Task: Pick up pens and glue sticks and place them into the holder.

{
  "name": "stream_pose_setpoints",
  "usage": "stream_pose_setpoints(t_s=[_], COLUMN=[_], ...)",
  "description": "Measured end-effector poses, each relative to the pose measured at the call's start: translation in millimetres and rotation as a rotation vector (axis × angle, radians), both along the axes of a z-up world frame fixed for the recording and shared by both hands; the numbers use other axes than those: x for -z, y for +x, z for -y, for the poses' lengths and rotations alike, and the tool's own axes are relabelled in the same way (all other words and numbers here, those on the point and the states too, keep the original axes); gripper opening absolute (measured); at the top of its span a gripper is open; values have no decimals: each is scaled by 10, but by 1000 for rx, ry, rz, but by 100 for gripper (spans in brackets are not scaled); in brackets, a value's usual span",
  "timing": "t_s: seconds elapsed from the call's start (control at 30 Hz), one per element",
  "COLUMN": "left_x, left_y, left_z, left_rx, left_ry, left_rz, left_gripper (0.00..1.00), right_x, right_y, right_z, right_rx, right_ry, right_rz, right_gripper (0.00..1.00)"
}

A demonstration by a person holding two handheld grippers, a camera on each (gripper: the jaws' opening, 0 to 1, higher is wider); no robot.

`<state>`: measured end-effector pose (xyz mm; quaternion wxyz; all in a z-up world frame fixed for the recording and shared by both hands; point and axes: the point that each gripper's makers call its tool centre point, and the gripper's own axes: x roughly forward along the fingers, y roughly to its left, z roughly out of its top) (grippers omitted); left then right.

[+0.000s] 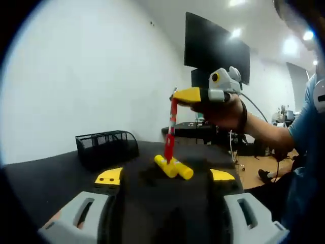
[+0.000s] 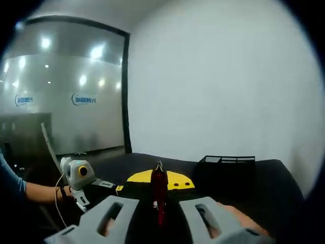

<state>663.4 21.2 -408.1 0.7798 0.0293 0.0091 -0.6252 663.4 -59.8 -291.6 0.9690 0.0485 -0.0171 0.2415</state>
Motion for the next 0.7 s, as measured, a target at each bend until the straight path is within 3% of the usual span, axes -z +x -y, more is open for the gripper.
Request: stream_pose_setpoints(t_s=[0.33, 0.47, 0.57, 0.7], left_x=[114, 175, 230, 197], left_y=[185, 208, 209, 183], left_z=[-62, -57, -49, -44], left_rx=[-55, -59, -49, -33], left_ry=[-82, -111, -92, -121], left_rz=[-68, -90, -89, -100], left_gripper=[81, 90, 93, 96], right_x=[-116, -131, -146, -172], right_y=[238, 365, 461, 625], right_z=[192, 262, 306, 338], right_rx=[29, 38, 42, 43], right_ry=[-20, -31, -28, -18], right_rz=[10, 9, 7, 5], right_gripper=[5, 5, 5, 5])
